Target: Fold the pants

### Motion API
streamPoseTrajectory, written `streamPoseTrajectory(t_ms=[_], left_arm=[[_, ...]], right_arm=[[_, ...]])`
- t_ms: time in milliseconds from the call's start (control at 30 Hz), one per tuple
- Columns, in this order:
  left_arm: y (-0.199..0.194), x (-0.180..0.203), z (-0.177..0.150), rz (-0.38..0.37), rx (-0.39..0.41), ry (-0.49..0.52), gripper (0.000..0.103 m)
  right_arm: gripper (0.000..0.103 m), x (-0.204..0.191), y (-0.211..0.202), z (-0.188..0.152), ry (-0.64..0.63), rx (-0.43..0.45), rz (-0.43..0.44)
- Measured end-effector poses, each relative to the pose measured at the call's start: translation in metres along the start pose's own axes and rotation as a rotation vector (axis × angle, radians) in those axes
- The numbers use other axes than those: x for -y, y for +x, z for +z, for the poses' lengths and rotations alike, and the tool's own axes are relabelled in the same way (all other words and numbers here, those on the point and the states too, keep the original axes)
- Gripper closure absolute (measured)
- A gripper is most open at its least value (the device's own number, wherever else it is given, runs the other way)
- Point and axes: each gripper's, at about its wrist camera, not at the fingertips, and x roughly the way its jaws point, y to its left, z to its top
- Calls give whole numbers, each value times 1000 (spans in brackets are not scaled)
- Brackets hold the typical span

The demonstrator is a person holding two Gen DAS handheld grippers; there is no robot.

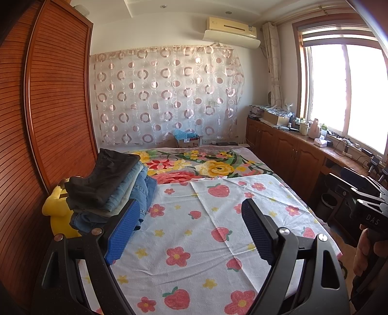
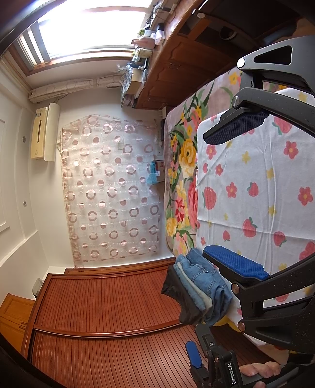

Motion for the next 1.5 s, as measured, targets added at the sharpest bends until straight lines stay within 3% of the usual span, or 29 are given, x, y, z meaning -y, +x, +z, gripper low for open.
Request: streamPoseTrajectory(t_ms=[1500], left_arm=[[0, -4, -2, 10, 4, -4, 17]], right_arm=[[16, 1, 0, -2, 5, 1, -4]])
